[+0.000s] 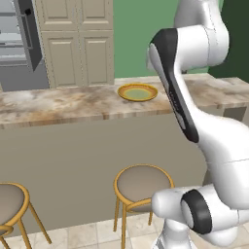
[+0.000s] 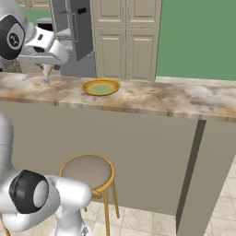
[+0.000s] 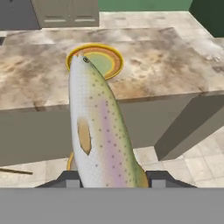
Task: Take the fish from the fridge and place it on the digital scale on the counter by the fridge. Wait a few seconds for a reading, then move it to the plate on the dining counter.
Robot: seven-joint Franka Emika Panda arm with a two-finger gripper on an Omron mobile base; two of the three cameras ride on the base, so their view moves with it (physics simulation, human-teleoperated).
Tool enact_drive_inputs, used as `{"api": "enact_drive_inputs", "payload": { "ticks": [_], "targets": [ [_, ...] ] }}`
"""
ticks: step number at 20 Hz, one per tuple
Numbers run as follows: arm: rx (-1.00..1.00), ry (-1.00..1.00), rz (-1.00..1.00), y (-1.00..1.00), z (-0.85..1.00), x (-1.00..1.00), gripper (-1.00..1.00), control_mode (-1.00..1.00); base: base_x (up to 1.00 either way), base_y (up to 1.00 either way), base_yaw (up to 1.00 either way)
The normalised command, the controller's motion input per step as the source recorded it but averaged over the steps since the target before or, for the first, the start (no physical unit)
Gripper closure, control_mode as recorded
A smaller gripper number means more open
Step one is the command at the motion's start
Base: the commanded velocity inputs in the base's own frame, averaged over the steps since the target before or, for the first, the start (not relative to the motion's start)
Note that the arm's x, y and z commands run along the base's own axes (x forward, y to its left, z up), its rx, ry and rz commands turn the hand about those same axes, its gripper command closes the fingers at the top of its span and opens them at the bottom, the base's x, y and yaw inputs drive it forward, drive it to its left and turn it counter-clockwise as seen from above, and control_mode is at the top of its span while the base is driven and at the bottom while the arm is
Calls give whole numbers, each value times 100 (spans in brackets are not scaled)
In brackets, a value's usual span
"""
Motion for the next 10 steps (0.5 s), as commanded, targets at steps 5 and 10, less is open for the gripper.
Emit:
{"api": "enact_drive_inputs", "payload": {
  "ticks": [5,10],
  "targets": [
    [0,36,0,26,-86,100,100,-100,0,0,0],
    [0,19,0,0,-72,100,100,-100,0,0,0]
  ]
}}
